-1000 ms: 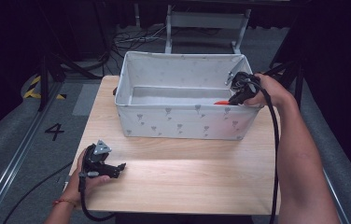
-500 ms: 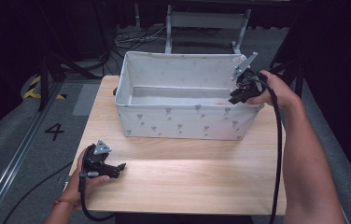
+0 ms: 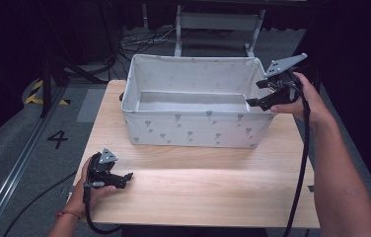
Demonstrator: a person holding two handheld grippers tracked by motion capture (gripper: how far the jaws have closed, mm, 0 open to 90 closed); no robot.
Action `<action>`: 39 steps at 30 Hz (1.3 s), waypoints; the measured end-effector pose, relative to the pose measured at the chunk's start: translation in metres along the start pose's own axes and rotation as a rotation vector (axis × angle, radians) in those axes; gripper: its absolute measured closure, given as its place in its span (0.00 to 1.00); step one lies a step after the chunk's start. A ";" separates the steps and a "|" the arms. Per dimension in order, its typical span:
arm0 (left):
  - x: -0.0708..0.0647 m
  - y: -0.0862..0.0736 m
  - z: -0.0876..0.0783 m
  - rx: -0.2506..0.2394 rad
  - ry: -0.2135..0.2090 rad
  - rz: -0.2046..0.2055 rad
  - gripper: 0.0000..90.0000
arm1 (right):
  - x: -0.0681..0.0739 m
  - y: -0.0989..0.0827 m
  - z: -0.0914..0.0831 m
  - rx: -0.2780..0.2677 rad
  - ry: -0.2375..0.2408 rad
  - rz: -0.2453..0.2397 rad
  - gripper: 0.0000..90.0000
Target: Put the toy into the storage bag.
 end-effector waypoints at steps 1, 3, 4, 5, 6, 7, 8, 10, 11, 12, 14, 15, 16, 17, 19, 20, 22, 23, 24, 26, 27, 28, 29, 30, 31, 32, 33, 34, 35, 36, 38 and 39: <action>0.000 0.000 0.000 0.000 0.000 0.000 0.01 | -0.001 -0.001 -0.004 -0.007 -0.019 0.010 0.28; 0.000 0.000 0.000 0.000 0.001 -0.001 0.01 | 0.000 -0.004 -0.011 -0.028 -0.032 0.023 0.27; 0.000 0.000 0.000 0.000 0.001 -0.001 0.01 | 0.000 -0.005 -0.014 -0.039 -0.050 0.028 0.24; 0.001 0.000 0.000 -0.002 0.004 0.004 0.01 | -0.001 -0.006 -0.017 -0.048 -0.066 0.030 0.24; 0.001 0.000 0.000 -0.002 0.004 0.004 0.01 | -0.001 -0.007 -0.019 -0.055 -0.076 0.040 0.25; 0.001 0.000 0.000 -0.003 0.005 0.004 0.01 | -0.001 -0.007 -0.019 -0.055 -0.076 0.040 0.25; 0.001 0.000 0.000 -0.001 0.007 0.008 0.01 | 0.000 -0.008 -0.021 -0.057 -0.080 0.045 0.25; 0.001 0.000 0.000 -0.001 0.007 0.009 0.01 | 0.003 -0.012 -0.026 -0.063 -0.093 0.034 0.25; 0.001 0.000 0.000 -0.001 0.007 0.008 0.01 | 0.003 -0.014 -0.027 -0.064 -0.097 0.037 0.25; 0.001 0.000 0.000 -0.001 0.007 0.008 0.01 | 0.004 -0.017 -0.028 -0.062 -0.104 0.043 0.26; 0.001 0.000 0.000 -0.001 0.007 0.008 0.01 | 0.007 -0.022 -0.030 -0.057 -0.129 0.024 0.26; 0.001 0.000 0.000 -0.001 0.007 0.009 0.01 | 0.008 -0.024 -0.031 -0.061 -0.135 0.026 0.26; 0.001 0.000 0.000 -0.001 0.007 0.008 0.01 | 0.008 -0.026 -0.031 -0.063 -0.140 0.030 0.26; 0.001 0.000 0.000 -0.001 0.007 0.008 0.01 | 0.009 -0.029 -0.032 -0.060 -0.145 0.037 0.26; 0.001 0.000 0.000 -0.001 0.007 0.008 0.01 | 0.012 -0.034 -0.034 -0.068 -0.157 0.037 0.25; 0.001 0.000 0.000 -0.001 0.007 0.008 0.01 | 0.013 -0.037 -0.035 -0.070 -0.161 0.047 0.25; 0.001 0.000 0.000 -0.001 0.007 0.008 0.01 | 0.015 -0.040 -0.035 -0.089 -0.146 0.063 0.25; 0.001 0.000 0.000 -0.001 0.007 0.008 0.01 | 0.017 -0.043 -0.035 -0.101 -0.142 0.073 0.26; 0.001 0.000 0.000 -0.001 0.007 0.008 0.01 | 0.018 -0.048 -0.036 -0.103 -0.160 0.075 0.26; 0.001 0.000 0.000 -0.001 0.007 0.008 0.01 | 0.021 -0.054 -0.037 -0.108 -0.149 0.079 0.26; 0.001 0.000 0.000 -0.001 0.007 0.008 0.01 | 0.025 -0.062 -0.039 -0.106 -0.153 0.075 0.26; 0.001 0.000 0.000 -0.001 0.007 0.009 0.01 | 0.025 -0.062 -0.039 -0.106 -0.153 0.075 0.26; 0.001 0.000 0.000 -0.001 0.007 0.008 0.01 | 0.027 -0.065 -0.040 -0.101 -0.156 0.073 0.26; 0.001 0.000 0.000 -0.001 0.007 0.008 0.01 | 0.031 -0.072 -0.042 -0.106 -0.159 0.065 0.26; 0.001 0.000 0.000 -0.001 0.007 0.008 0.01 | 0.031 -0.072 -0.042 -0.106 -0.159 0.065 0.26; 0.000 0.000 0.000 -0.001 0.002 0.000 0.01 | 0.032 -0.076 -0.043 -0.105 -0.162 0.059 0.25; 0.001 0.000 0.000 -0.001 0.008 0.007 0.01 | 0.034 -0.081 -0.044 -0.105 -0.160 0.060 0.25; 0.000 0.000 0.000 -0.001 0.001 -0.001 0.01 | 0.035 -0.085 -0.044 -0.102 -0.164 0.060 0.25; 0.001 0.000 0.000 -0.001 0.008 0.008 0.01 | 0.036 -0.089 -0.045 -0.099 -0.170 0.058 0.25; 0.001 0.000 0.000 -0.002 0.007 0.006 0.01 | 0.037 -0.093 -0.045 -0.098 -0.170 0.059 0.25; 0.001 0.000 0.000 -0.001 0.008 0.008 0.01 | 0.038 -0.101 -0.045 -0.089 -0.180 0.055 0.25; 0.001 0.000 0.000 -0.001 0.008 0.008 0.01 | 0.038 -0.101 -0.045 -0.089 -0.180 0.055 0.25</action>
Point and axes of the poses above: each handheld gripper's, and its own axes: z roughly forward along the jaws, y roughly out of its top, x roughly to its left, the point moved 9 cm from there along z, roughly forward along the jaws, and after that the axes turned 5 degrees about -y, right-handed, at the moved point
